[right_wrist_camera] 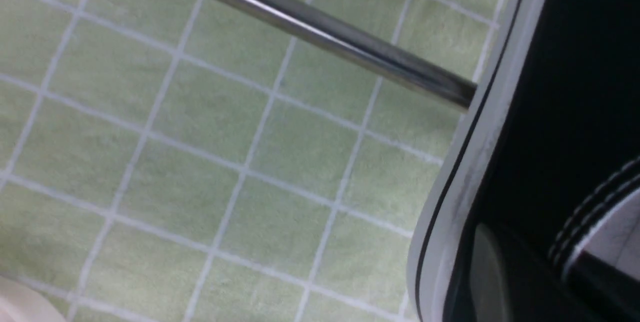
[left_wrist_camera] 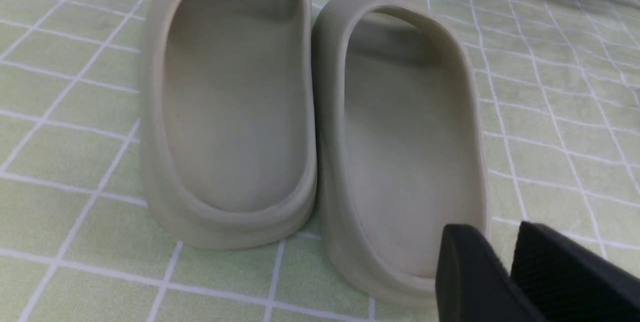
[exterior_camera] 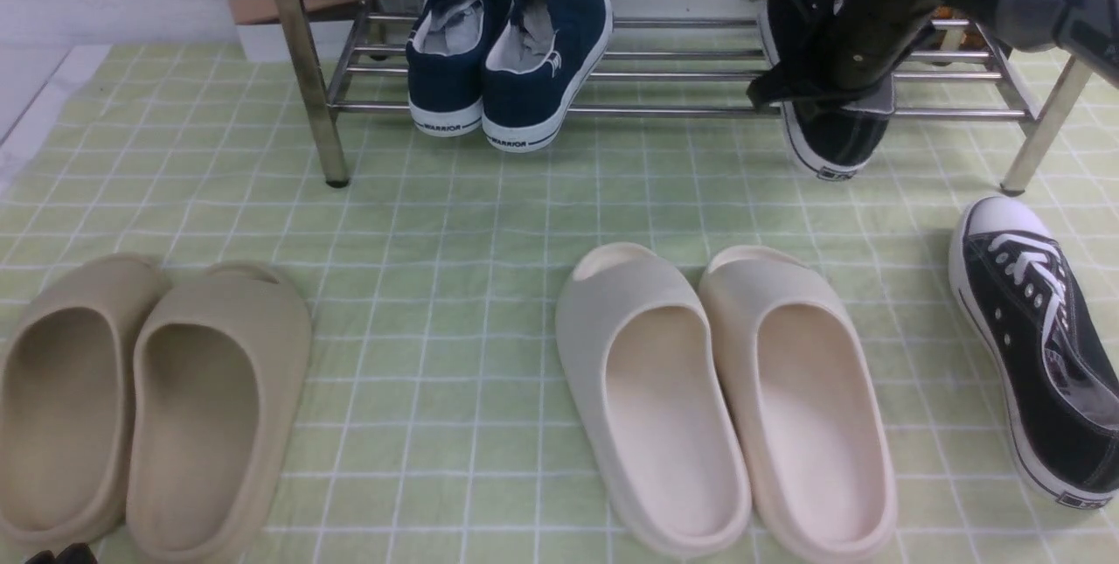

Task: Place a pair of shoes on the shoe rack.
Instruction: Use the right arm to put a shoe into the shoe rack

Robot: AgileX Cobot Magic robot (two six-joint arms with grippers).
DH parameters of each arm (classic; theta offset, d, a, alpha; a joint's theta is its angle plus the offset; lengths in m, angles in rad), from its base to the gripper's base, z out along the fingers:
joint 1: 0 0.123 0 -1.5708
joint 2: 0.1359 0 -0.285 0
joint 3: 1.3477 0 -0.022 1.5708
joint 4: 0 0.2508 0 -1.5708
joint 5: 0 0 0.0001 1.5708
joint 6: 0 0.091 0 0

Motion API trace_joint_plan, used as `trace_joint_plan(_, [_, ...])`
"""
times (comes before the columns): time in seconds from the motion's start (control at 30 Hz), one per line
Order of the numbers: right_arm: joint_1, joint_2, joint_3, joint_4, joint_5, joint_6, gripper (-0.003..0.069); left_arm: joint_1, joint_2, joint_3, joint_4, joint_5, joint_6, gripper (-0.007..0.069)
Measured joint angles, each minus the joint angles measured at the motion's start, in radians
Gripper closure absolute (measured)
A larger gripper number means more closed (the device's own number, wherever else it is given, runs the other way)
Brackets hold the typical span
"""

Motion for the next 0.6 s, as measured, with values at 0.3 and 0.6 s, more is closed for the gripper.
trace_joint_plan(0.3, [0.0, 0.001, 0.0, 0.005, -0.041, -0.017, 0.064, 0.0, 0.0, 0.0, 0.0, 0.0, 0.0, 0.0456])
trace_joint_plan(0.6, [0.0, 0.001, 0.0, 0.01, -0.051, -0.022, 0.0573, 0.0, 0.0, 0.0, 0.0, 0.0, 0.0, 0.0449])
